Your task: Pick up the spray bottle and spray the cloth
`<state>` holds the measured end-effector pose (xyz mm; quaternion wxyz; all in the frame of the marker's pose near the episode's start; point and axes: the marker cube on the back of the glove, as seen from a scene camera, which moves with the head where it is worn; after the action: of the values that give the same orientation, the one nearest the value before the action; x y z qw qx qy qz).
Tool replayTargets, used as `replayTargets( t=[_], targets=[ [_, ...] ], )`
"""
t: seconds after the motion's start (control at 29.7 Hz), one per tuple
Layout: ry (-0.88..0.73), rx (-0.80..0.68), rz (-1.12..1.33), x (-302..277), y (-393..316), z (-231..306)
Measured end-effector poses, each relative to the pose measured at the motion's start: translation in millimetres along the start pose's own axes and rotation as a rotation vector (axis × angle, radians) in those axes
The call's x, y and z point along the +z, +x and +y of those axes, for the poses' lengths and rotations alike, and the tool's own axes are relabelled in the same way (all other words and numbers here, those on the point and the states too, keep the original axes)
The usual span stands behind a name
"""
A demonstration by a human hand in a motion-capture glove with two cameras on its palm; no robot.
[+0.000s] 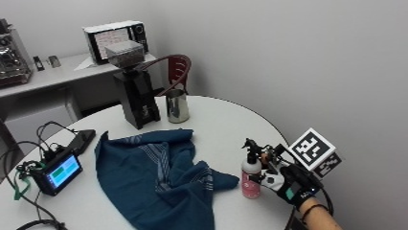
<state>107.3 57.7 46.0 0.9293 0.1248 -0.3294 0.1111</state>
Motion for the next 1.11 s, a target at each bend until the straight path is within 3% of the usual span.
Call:
replayTargets(
  t=[0.61,1.11],
  targets=[
    [0.130,-0.028,-0.173,12.4,-5.9,-20.5],
    [0.244,-0.008,-0.374,44.4,24.8,5.2]
  ],
)
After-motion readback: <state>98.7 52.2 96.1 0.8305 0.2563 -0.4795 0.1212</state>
